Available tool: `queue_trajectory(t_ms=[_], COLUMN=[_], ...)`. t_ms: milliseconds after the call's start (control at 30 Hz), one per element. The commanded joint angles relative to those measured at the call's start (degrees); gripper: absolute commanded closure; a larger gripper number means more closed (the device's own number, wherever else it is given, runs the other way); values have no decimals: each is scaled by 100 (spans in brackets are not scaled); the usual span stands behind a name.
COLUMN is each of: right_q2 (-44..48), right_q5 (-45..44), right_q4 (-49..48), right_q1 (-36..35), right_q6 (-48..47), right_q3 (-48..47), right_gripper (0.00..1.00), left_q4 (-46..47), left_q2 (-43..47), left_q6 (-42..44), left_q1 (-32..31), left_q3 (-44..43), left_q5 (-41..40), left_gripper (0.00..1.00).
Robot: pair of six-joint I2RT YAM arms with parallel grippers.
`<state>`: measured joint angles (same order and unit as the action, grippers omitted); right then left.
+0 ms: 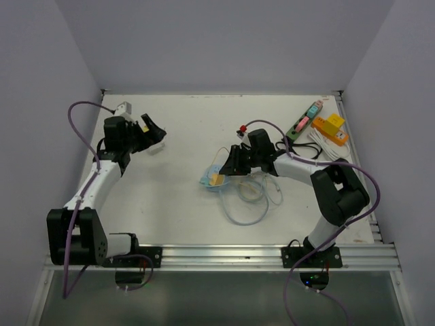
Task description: Pull the plug off the socket
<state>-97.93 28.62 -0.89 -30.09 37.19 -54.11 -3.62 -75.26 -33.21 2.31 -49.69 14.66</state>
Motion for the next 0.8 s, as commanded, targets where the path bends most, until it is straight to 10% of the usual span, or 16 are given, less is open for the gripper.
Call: queue_trajectory(t_ms=[0, 367, 767], right_q2=[99, 213, 344], right_q5=[-102, -454, -717], right_q4=[71, 712, 915], right_q1=[-24, -24, -67], right_q6=[-151, -177, -98], right_q3=[-390, -645, -689], right_gripper=[100, 100, 100], left_q4=[-639, -623, -254], left_q2=[502, 1277, 232], left_q6=[666, 1316, 1361], left_q1=[-546, -2486, -4027], left_q3=[74, 355, 39], left_q5=[73, 381, -437], left_gripper=[2, 9, 19])
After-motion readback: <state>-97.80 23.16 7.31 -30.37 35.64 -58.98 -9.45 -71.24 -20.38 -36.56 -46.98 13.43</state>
